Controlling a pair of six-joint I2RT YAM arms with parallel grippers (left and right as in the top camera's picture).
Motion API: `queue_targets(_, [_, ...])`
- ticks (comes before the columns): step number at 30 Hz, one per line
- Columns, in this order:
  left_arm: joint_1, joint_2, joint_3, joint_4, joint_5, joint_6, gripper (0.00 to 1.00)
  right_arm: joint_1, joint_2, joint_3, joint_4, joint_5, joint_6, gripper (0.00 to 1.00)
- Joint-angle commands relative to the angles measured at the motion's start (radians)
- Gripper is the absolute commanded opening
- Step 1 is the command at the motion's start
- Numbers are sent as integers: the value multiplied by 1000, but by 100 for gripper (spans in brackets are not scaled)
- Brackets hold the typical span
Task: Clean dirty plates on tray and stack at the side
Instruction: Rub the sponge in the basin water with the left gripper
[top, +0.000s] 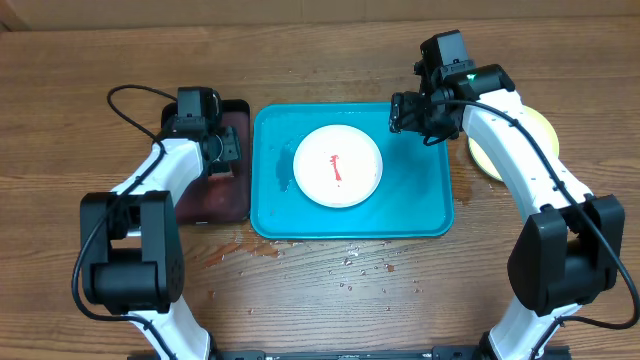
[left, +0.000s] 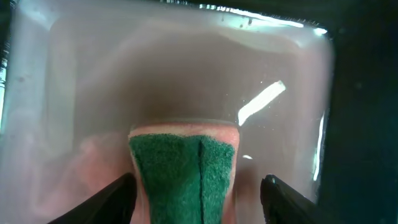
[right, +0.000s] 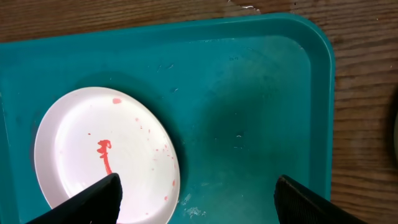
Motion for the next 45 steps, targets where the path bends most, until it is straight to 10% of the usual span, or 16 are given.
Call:
queue_targets(1, [0, 33, 20, 8, 14, -34, 62, 0, -21, 19, 6, 7, -4, 80])
queue_targets(22, [0, 31, 126, -131, 2, -53, 5, 0, -21, 19, 8, 14, -4, 80])
queue_targets(45, [-24, -21, 197, -276, -126, -83, 4, 0, -21, 19, 5, 14, -4, 100])
